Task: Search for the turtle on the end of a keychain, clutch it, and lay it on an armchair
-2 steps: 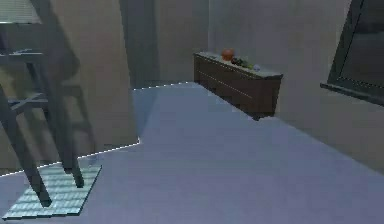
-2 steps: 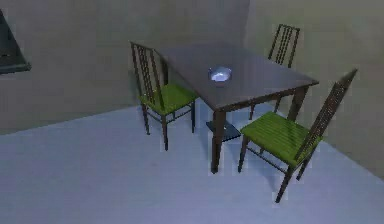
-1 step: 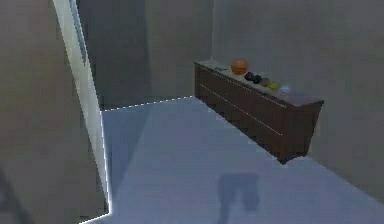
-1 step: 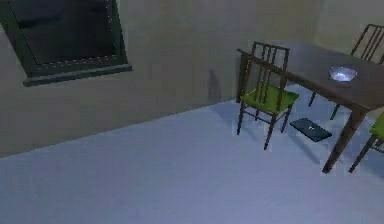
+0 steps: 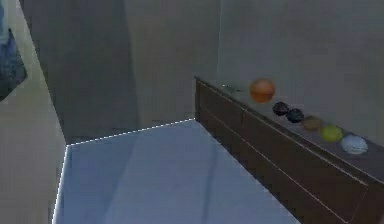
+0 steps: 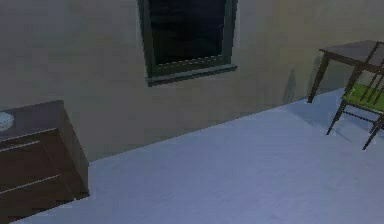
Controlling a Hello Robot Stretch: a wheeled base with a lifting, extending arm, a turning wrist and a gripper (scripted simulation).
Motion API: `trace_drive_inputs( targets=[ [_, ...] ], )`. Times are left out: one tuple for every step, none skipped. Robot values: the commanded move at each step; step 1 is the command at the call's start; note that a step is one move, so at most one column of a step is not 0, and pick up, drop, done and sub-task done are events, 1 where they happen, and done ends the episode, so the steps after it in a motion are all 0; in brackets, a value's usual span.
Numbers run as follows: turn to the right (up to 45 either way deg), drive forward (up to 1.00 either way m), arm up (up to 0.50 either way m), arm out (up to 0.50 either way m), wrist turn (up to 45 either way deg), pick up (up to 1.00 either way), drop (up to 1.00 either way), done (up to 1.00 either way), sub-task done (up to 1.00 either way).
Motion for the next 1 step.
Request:
trace_drive_inputs(
  targets=[
    [3.0,0.00,0.00,0.00,0.0,0.00,0.00,0.00,0.00]
  ],
)
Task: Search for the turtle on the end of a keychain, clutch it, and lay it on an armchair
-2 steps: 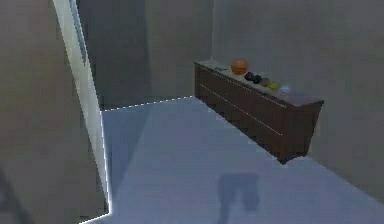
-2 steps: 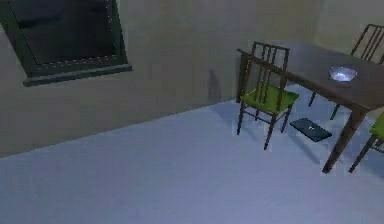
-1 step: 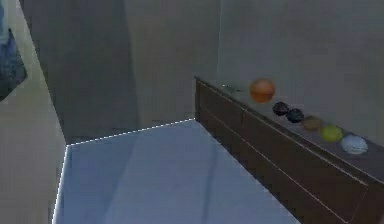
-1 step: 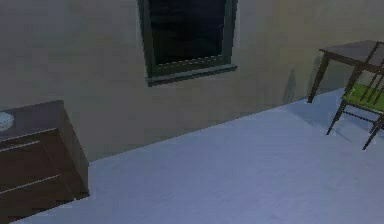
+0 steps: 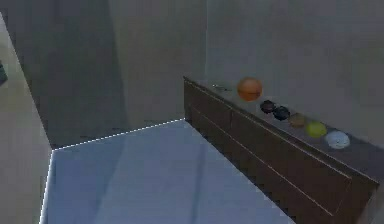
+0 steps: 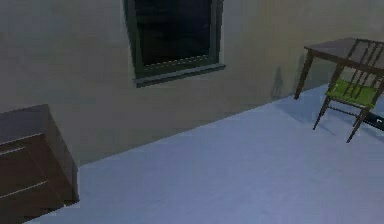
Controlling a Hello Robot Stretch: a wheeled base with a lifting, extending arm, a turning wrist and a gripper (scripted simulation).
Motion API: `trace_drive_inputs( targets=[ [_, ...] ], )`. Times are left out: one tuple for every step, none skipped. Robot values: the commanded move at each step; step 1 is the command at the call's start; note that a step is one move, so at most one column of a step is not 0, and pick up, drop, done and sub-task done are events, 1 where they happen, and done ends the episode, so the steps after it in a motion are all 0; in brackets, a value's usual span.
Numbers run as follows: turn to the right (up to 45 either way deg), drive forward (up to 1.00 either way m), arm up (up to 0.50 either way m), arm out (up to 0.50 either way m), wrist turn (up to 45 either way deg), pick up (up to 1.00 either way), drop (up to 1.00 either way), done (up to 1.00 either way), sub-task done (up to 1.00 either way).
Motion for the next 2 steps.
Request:
trace_drive_inputs(
  targets=[
    [0.0,1.00,0.00,0.00,0.0,0.00,0.00,0.00,0.00],
    [3.0,0.00,0.00,0.00,0.0,0.00,0.00,0.00,0.00]
  ],
)
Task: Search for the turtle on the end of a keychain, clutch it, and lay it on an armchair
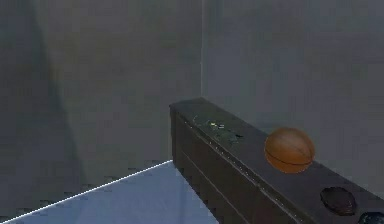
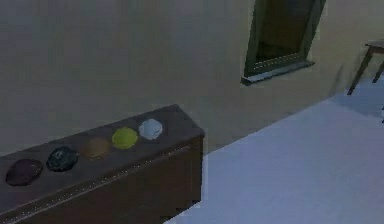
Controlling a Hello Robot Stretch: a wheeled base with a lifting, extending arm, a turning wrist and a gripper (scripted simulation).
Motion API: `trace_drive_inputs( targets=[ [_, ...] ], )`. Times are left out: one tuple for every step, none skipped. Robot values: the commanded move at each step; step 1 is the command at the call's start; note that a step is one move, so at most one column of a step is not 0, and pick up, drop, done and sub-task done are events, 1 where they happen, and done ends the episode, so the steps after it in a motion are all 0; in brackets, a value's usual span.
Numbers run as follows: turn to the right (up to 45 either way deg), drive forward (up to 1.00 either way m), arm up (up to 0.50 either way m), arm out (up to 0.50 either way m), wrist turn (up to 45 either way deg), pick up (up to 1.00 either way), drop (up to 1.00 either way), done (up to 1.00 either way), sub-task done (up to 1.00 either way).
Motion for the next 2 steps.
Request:
trace_drive_inputs(
  targets=[
    [0.0,0.25,0.00,0.00,0.0,0.00,0.00,0.00,0.00],
    [-45.0,0.00,0.00,0.00,0.0,0.00,0.00,0.00,0.00]
  ],
)
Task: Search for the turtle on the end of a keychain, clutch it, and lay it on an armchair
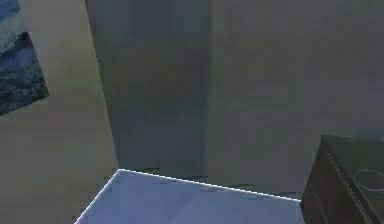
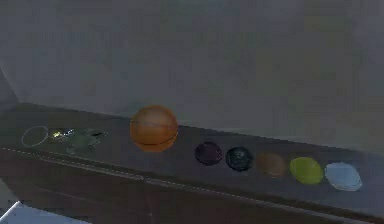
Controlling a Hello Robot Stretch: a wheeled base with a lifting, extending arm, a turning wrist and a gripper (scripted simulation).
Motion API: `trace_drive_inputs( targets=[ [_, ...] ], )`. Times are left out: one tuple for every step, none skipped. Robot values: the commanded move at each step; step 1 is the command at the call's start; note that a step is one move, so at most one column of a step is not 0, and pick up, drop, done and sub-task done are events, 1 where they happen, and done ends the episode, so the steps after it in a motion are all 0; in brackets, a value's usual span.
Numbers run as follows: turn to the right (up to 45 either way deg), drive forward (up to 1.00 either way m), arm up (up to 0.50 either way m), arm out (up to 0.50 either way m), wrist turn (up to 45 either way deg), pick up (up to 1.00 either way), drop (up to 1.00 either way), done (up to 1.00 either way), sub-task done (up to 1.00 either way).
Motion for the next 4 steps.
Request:
trace_drive_inputs(
  targets=[
    [-24.0,0.00,0.00,0.00,0.0,0.00,0.00,0.00,0.00],
    [45.0,0.00,0.00,0.00,0.0,0.00,0.00,0.00,0.00],
    [45.0,0.00,0.00,0.00,0.0,0.00,0.00,0.00,0.00],
    [3.0,0.00,0.00,0.00,0.0,0.00,0.00,0.00,0.00]
  ],
)
